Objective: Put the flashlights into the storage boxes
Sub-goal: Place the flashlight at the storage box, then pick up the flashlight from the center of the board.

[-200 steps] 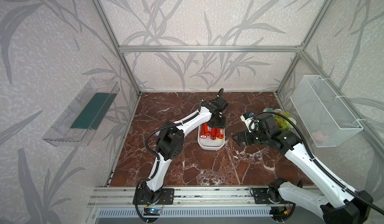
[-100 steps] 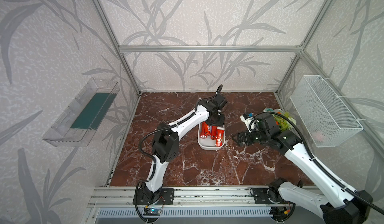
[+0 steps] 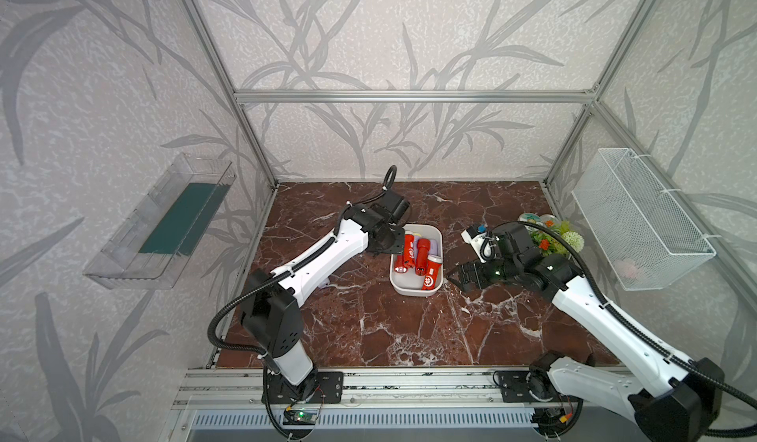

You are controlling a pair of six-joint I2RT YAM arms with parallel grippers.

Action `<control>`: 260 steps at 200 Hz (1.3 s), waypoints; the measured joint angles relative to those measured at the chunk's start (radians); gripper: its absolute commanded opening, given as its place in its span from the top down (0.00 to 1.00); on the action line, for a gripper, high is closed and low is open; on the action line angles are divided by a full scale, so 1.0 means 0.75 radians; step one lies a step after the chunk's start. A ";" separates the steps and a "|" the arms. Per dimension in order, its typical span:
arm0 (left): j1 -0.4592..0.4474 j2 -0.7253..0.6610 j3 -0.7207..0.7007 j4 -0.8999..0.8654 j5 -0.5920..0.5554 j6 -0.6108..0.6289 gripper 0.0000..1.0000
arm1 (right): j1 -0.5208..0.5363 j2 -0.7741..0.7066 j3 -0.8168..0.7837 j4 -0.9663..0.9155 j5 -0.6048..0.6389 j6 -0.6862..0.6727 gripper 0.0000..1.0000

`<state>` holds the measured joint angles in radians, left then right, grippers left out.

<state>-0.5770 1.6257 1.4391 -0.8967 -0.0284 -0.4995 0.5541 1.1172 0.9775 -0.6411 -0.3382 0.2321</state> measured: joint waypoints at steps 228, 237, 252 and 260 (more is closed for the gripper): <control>0.451 -0.271 -0.516 0.229 -0.042 -0.012 0.39 | 0.474 0.519 0.352 0.121 0.054 0.064 0.01; 0.458 -0.271 -0.528 0.231 -0.043 -0.013 0.38 | 0.477 0.534 0.362 0.122 0.052 0.061 0.01; 0.475 -0.272 -0.556 0.235 -0.046 -0.019 0.38 | 0.479 0.552 0.379 0.120 0.048 0.051 0.01; 0.485 -0.273 -0.569 0.238 -0.046 -0.023 0.38 | 0.480 0.561 0.392 0.121 0.043 0.043 0.01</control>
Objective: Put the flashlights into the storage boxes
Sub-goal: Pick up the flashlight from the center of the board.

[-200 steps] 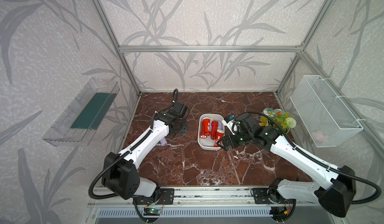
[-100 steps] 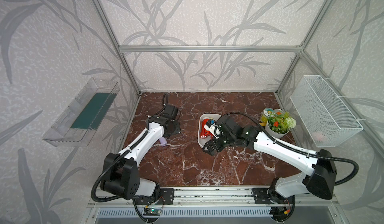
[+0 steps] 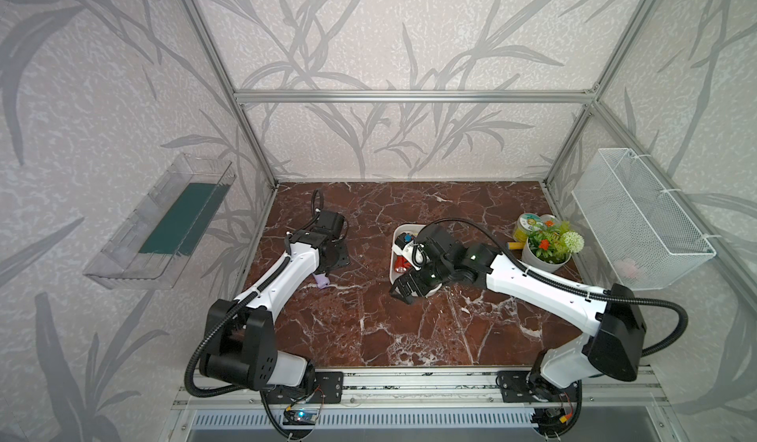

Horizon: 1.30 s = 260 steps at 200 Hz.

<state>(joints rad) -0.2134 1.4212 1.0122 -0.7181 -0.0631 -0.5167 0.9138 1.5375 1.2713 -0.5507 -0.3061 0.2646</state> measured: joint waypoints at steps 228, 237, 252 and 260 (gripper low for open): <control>0.230 0.184 -0.132 0.172 0.015 -0.060 0.35 | 0.000 0.249 0.359 -0.146 -0.046 -0.127 0.01; 0.235 0.195 -0.132 0.180 0.015 -0.060 0.36 | 0.000 0.249 0.359 -0.150 -0.044 -0.132 0.01; 0.242 0.213 -0.132 0.197 0.014 -0.060 0.36 | -0.001 0.249 0.359 -0.153 -0.039 -0.136 0.01; 0.244 0.223 -0.132 0.205 0.010 -0.060 0.36 | -0.001 0.249 0.359 -0.155 -0.034 -0.135 0.01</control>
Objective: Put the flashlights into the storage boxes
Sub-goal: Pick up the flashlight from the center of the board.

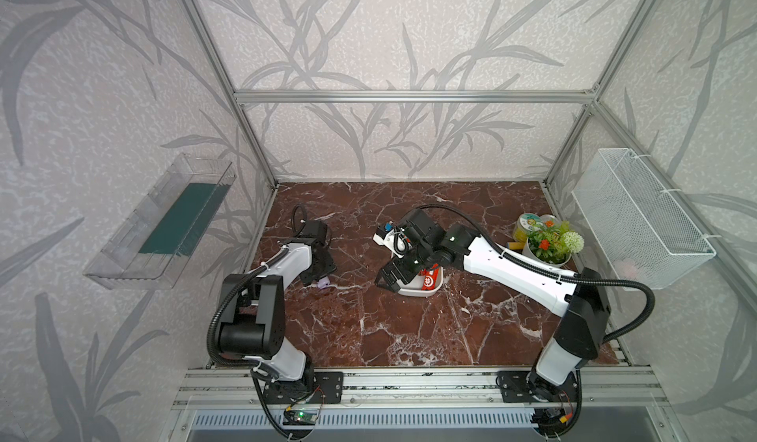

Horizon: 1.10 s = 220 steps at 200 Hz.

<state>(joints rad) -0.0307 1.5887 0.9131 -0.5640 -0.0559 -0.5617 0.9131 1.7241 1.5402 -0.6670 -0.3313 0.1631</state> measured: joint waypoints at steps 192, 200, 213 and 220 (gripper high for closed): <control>0.026 0.114 0.021 0.082 -0.001 -0.008 0.68 | -0.025 -0.007 -0.003 -0.025 0.024 0.003 0.01; 0.025 0.112 0.021 0.082 0.005 -0.008 0.69 | -0.025 -0.014 -0.008 -0.025 0.027 0.005 0.01; 0.016 0.107 0.021 0.084 0.021 -0.008 0.69 | -0.025 -0.025 -0.020 -0.025 0.036 0.006 0.01; 0.006 0.102 0.021 0.084 0.035 -0.006 0.69 | -0.025 -0.033 -0.028 -0.025 0.040 0.007 0.01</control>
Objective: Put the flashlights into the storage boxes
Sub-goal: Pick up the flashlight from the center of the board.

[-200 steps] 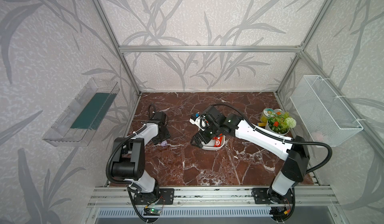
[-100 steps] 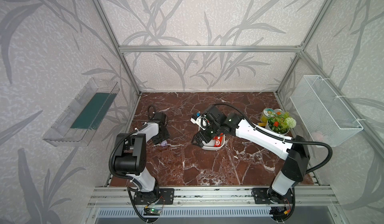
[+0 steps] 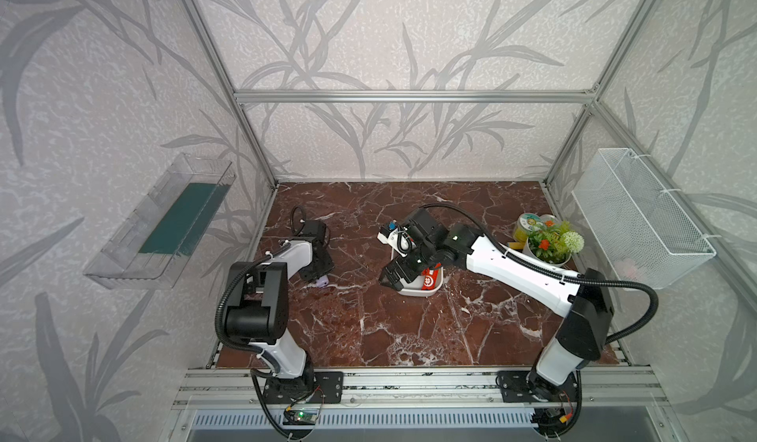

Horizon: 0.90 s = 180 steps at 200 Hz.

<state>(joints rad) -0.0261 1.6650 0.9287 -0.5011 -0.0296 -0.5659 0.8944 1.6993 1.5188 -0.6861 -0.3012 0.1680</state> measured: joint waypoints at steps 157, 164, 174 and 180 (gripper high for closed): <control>-0.459 -0.060 0.444 -0.165 0.046 0.018 0.69 | -0.131 -0.322 -0.280 0.001 0.131 0.006 0.01; -0.482 -0.044 0.475 -0.167 0.047 0.018 0.69 | -0.148 -0.343 -0.298 0.001 0.135 0.006 0.01; -0.515 -0.014 0.522 -0.173 0.049 0.018 0.69 | -0.171 -0.374 -0.326 0.001 0.138 0.009 0.01; -0.537 0.009 0.554 -0.179 0.049 0.018 0.69 | -0.187 -0.395 -0.344 0.001 0.142 0.010 0.01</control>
<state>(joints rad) -0.4286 1.6718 1.3441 -0.6353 0.0071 -0.5526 0.7540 1.4033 1.2610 -0.6853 -0.1944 0.1753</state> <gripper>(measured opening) 0.378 0.991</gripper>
